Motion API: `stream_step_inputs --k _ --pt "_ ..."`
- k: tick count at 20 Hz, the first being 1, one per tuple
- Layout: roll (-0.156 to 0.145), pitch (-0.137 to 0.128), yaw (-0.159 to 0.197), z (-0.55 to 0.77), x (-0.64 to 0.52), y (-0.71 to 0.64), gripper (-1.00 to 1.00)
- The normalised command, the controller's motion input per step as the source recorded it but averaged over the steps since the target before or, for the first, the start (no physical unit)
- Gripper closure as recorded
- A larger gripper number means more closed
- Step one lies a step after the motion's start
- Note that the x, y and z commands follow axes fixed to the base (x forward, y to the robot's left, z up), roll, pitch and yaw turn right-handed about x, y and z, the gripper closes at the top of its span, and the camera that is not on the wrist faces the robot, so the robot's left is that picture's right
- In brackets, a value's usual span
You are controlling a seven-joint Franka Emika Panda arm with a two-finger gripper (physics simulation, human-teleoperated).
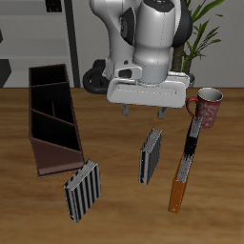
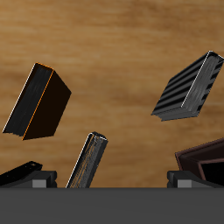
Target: Place the left striped book into the right desk caddy's right compartment and place the right striped book into the right desk caddy's right compartment and place the orange book into the right desk caddy's left compartment
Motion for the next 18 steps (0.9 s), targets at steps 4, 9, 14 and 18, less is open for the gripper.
stream_step_inputs --k 4,9,14,18 --pt "-0.01 -0.005 -0.058 -0.25 0.0 -0.06 -1.0" --pt "0.005 0.017 -0.041 -0.27 0.01 0.11 -1.0" --pt "0.0 -0.001 -0.019 -0.16 0.03 0.11 -1.0" --pt "0.013 -0.009 -0.024 -0.18 0.0 0.08 -1.0"
